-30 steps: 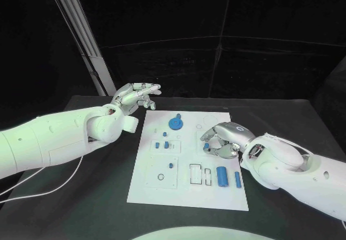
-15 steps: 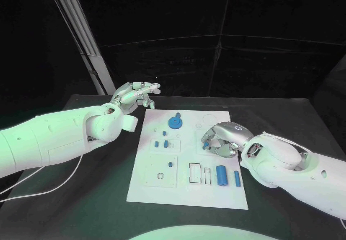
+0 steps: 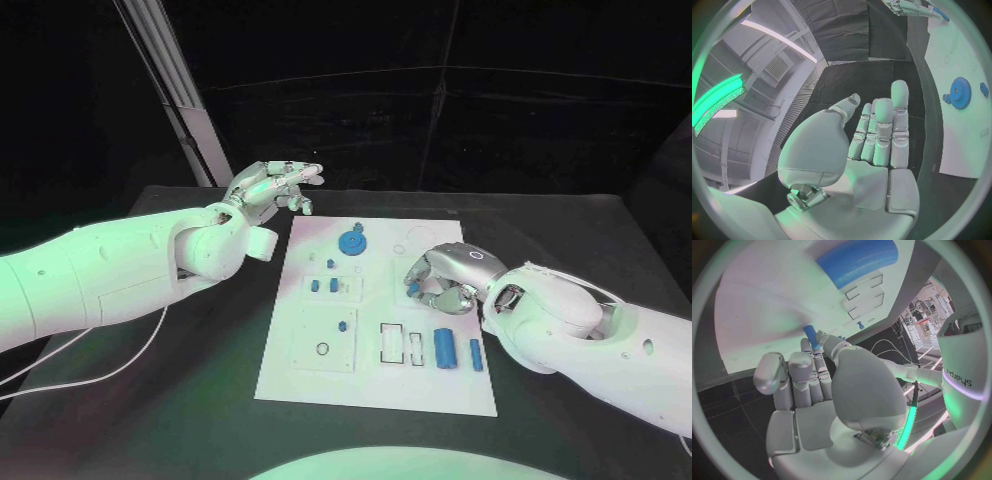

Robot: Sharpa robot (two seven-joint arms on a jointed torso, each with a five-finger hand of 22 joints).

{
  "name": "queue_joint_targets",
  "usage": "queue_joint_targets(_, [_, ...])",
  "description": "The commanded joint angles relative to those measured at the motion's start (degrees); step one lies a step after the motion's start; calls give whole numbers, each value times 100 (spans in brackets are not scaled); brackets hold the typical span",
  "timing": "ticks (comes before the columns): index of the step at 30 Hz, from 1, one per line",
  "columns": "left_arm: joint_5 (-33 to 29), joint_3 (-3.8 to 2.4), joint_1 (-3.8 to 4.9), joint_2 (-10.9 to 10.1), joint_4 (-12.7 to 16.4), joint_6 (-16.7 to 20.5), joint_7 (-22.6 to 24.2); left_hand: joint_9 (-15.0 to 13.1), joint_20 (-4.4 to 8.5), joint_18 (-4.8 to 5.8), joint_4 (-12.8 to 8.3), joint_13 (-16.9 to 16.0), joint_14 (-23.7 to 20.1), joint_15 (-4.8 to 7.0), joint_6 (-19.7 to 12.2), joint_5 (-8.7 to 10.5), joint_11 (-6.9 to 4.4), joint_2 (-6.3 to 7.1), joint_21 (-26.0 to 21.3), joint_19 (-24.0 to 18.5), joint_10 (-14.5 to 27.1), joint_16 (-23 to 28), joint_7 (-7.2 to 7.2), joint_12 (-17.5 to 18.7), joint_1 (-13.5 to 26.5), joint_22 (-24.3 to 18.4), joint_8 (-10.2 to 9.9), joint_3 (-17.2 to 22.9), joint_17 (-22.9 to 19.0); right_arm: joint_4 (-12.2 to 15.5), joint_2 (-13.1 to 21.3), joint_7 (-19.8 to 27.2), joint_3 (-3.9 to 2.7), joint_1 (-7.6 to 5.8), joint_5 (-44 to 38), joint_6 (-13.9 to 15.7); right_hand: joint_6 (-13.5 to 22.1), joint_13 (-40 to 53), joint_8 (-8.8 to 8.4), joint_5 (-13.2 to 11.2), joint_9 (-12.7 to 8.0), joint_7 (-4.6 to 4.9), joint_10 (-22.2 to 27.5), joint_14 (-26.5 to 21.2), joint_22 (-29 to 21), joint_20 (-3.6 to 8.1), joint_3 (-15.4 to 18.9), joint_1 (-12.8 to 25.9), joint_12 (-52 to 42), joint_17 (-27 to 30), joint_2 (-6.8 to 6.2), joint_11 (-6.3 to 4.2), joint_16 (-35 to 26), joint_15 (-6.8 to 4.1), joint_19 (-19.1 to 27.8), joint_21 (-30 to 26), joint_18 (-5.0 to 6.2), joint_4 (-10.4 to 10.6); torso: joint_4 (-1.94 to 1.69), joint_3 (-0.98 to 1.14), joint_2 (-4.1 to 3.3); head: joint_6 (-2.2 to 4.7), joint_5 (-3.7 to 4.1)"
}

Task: Assemble the parts on the task board

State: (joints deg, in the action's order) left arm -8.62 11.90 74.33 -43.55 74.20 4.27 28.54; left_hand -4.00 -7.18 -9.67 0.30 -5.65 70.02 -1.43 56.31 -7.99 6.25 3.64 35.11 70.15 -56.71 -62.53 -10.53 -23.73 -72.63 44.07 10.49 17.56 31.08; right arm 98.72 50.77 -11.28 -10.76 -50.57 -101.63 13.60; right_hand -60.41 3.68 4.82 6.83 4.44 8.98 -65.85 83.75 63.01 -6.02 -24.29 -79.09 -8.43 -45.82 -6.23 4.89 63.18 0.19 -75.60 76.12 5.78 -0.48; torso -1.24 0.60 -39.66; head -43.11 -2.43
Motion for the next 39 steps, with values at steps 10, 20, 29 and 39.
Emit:
queue_joint_targets(10, [-16,-4,8,-10,10,-72,-6,5,4,-79,10,-1,-25,-2,-31,9,7,-50,-35,-6,50,16,8,-42,-46,-10,42,-30,-8,6,-29,-98,-3,-7,-178,303,-278,41,66,-336,37,-68,-302,14,100,52,-262,-184,-80,-71,148,-80,118,-88,-87,99,-34,-6,-1,1,2,-31,-1])
queue_joint_targets(20, [-16,-4,4,-8,9,-96,-49,5,4,-79,10,-1,-25,-2,-31,9,7,-50,-35,-6,50,16,8,-42,-46,-10,42,-30,-8,263,57,46,-189,-7,253,720,-319,51,73,-338,45,-79,-352,18,129,64,-285,-190,-93,-98,141,-95,142,-101,-100,116,-39,-9,4,2,5,-15,9])
queue_joint_targets(29, [-16,-3,-3,-5,4,-109,-54,5,4,-79,13,-1,-31,-3,-32,9,7,-58,-39,-5,53,22,8,-47,-48,-13,45,-33,-24,627,107,184,-460,-6,568,933,-324,52,66,-313,46,-78,-360,25,156,71,-303,-211,-88,-129,123,-98,168,-106,-114,132,-45,-30,-8,5,-10,-47,-5])
queue_joint_targets(39, [-16,-4,-5,-1,11,-119,-55,5,4,-79,13,-1,-31,-3,-32,9,7,-58,-39,-5,53,22,8,-47,-48,-13,45,-33,-24,660,-529,449,-459,51,685,810,-326,52,56,-284,46,-73,-359,23,148,75,-326,-228,-79,-113,120,-94,165,-107,-109,131,-43,-46,-4,-3,-7,-110,-93])
